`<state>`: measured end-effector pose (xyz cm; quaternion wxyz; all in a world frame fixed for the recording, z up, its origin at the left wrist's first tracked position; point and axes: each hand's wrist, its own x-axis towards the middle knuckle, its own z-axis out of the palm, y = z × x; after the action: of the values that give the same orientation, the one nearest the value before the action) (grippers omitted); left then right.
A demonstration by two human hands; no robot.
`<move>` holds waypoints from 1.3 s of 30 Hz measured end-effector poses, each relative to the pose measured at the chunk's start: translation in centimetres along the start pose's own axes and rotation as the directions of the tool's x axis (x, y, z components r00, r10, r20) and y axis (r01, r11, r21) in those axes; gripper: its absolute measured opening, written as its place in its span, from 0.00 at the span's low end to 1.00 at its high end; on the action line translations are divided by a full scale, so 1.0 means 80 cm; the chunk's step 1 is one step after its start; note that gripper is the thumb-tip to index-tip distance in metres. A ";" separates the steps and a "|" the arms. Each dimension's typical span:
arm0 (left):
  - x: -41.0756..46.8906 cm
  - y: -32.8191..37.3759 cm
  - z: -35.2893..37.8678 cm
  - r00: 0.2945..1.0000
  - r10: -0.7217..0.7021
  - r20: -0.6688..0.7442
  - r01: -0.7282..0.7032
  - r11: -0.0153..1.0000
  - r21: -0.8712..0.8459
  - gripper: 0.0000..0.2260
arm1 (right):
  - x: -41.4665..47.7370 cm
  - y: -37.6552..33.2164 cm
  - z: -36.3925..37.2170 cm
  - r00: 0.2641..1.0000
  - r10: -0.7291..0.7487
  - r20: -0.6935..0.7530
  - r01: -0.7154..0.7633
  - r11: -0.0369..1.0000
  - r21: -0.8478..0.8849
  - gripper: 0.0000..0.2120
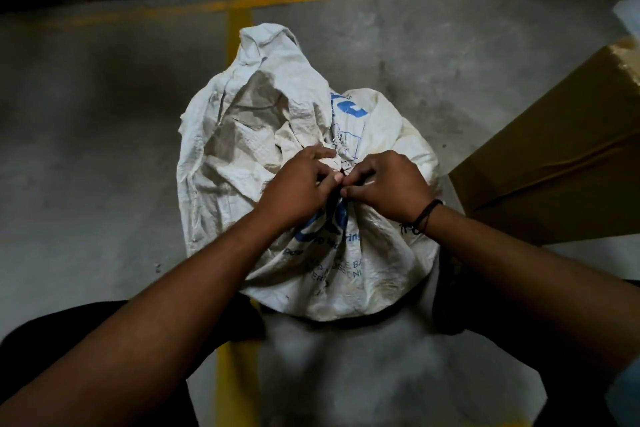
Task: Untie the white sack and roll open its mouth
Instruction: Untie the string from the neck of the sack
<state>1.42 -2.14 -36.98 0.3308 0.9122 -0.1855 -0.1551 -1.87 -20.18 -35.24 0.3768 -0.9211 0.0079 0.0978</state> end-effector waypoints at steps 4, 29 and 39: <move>-0.001 0.003 0.004 0.998 -0.044 -0.036 0.042 0.998 -0.056 0.08 | 0.003 0.007 -0.003 0.999 0.026 0.041 -0.029 0.996 0.081 0.05; -0.014 -0.007 0.004 0.998 0.031 -0.052 -0.028 0.998 0.054 0.05 | 0.037 0.003 -0.011 1.000 -0.012 0.022 0.011 0.998 0.058 0.03; -0.017 -0.009 0.000 0.998 0.059 0.001 -0.059 0.995 0.081 0.05 | 0.046 -0.014 -0.011 0.980 -0.144 0.138 0.175 0.953 -0.248 0.05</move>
<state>0.37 -1.00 -37.24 0.2979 0.9191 -0.2183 -0.1371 1.98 -19.81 -34.55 0.2599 -0.9526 -0.1016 0.1215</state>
